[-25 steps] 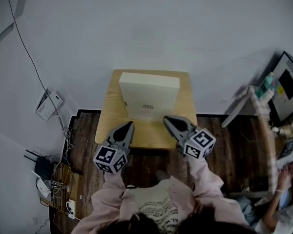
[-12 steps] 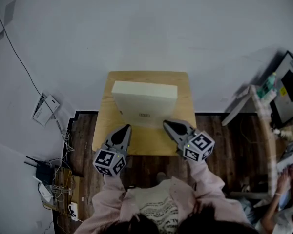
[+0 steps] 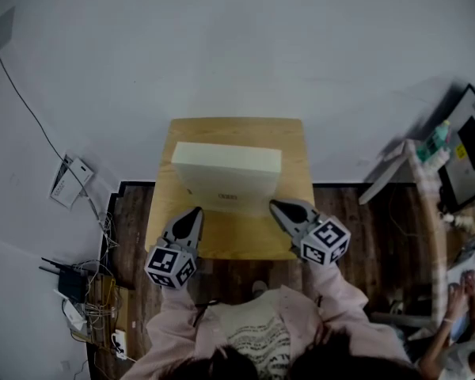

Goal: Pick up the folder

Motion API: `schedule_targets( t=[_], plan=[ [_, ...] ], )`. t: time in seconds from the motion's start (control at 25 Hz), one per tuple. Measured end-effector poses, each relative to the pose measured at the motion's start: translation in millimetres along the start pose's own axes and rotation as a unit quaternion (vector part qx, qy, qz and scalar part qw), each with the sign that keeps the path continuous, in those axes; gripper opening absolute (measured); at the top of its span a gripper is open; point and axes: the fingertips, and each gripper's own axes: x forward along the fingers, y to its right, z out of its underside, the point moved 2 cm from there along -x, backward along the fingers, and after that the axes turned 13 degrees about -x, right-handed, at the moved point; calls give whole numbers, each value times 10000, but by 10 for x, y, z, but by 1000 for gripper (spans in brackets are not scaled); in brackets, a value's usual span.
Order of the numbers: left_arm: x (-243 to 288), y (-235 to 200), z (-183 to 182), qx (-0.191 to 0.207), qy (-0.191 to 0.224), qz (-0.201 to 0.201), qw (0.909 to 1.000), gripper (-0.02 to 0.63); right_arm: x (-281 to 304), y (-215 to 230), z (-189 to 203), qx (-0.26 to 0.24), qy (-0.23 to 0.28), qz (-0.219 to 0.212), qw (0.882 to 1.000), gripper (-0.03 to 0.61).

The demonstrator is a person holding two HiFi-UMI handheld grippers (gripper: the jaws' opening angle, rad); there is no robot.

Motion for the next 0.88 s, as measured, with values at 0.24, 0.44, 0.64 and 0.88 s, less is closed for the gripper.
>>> schedule_targets(
  t=[0.24, 0.44, 0.64, 0.88],
  plan=[
    [36, -137, 21, 131, -100, -222, 9996, -5, -57, 175, 59, 2, -91, 59, 9999, 0],
    [35, -271, 1, 171, -142, -361, 9991, -5, -79, 262, 81, -137, -163, 88, 9997, 0],
    [29, -526, -114, 236, -281, -321, 9988, 10, -86, 369, 98, -204, -299, 153, 9992, 22],
    [106, -700, -69, 377, -679, -134, 9969, 58, -21, 373, 132, -230, -452, 194, 9985, 43]
  ],
)
